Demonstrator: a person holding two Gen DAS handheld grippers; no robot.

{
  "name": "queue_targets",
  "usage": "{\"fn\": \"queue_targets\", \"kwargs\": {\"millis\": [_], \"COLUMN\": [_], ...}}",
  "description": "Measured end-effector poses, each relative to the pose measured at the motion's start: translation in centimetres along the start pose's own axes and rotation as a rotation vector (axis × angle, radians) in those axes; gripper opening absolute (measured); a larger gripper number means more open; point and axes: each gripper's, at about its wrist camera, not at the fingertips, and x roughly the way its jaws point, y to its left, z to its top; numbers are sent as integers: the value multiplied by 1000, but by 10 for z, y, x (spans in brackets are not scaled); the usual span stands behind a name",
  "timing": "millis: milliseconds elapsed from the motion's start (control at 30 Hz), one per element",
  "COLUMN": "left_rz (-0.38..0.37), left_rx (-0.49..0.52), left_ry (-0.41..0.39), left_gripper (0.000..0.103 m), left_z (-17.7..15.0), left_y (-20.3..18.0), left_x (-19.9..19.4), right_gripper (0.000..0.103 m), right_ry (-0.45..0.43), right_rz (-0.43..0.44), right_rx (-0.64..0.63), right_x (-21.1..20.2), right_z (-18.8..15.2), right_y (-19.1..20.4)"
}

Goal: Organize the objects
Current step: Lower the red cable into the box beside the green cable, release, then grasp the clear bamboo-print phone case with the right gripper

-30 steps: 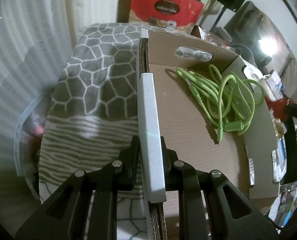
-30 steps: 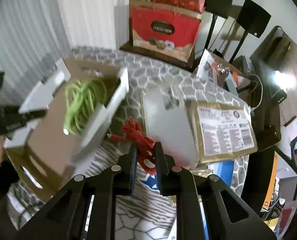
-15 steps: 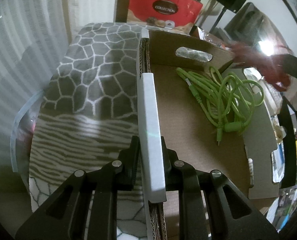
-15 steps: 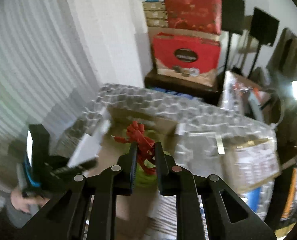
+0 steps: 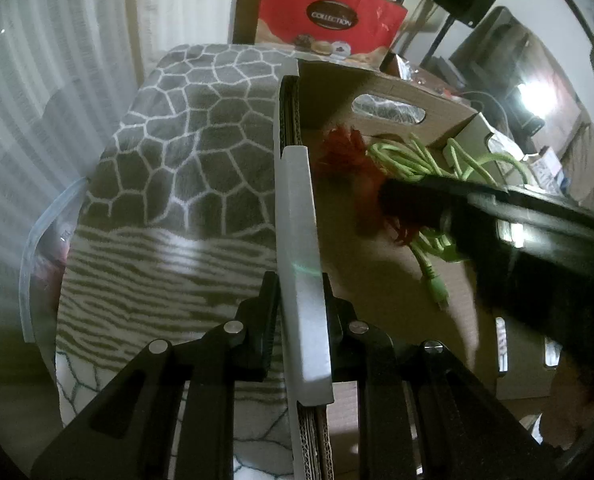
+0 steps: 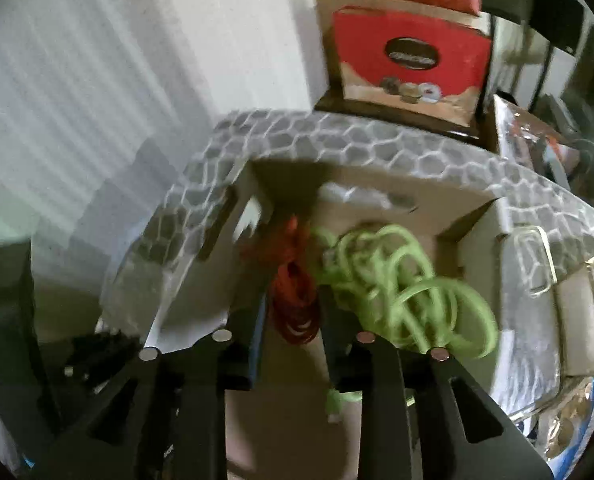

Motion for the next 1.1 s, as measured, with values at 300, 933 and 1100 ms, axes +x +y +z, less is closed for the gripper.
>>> {"fn": "queue_targets", "kwargs": {"millis": [300,933,1100], "left_rz": [7,-5,-13], "left_rx": [17,5,3], "left_ry": [0,5,6], "left_gripper": [16,16,16], "left_z": [-1,5,5], "left_y": [-2,-3,-1], "left_x": [1,4,5], "right_gripper": [60,61,61], "right_ry": [-88,-79,-55], "right_rz": [-10,-263,-272], "right_rx": [-12,232,259], "right_x": [-66,-112,-115], "right_z": [-12,-44,-64], "right_y": [-23,-189,-205]}}
